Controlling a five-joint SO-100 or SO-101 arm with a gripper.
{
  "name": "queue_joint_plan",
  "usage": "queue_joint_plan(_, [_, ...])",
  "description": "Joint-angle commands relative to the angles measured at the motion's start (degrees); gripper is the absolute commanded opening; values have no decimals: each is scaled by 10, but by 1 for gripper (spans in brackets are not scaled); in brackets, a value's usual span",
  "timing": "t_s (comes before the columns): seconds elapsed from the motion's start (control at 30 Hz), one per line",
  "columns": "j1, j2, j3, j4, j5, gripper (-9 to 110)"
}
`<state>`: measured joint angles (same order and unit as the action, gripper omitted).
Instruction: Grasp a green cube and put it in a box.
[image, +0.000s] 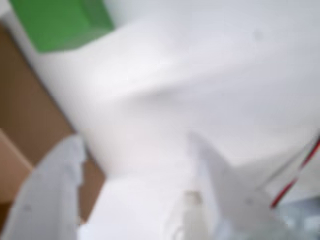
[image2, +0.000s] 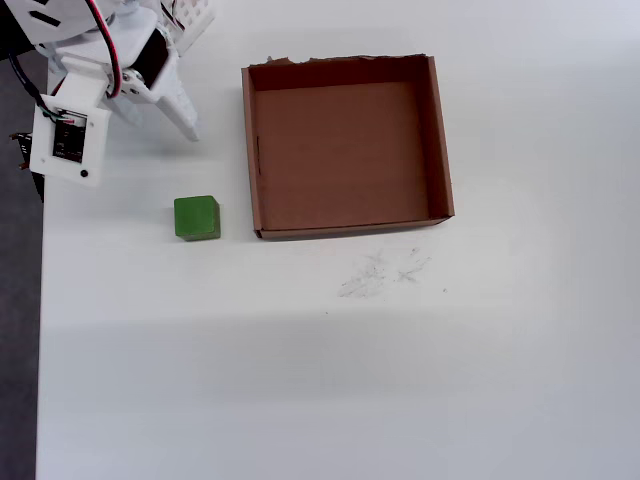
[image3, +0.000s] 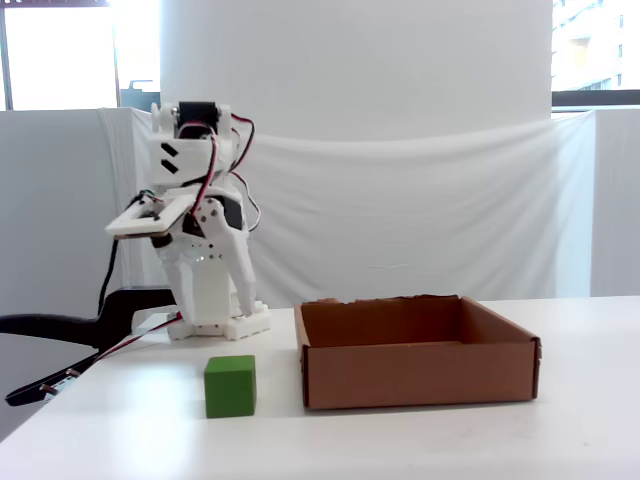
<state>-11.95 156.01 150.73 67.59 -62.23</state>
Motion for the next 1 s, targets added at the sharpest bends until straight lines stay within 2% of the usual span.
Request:
queue_joint_plan(0.0, [11, -86, -83, -18, -31, 31])
queue_joint_plan(0.37, [19, -269, -220, -92, -88, 34])
queue_joint_plan(0.57, [22, -332, -228, -187, -91, 34])
queue_joint_plan(0.97, [4, -416, -229, -236, -86, 33])
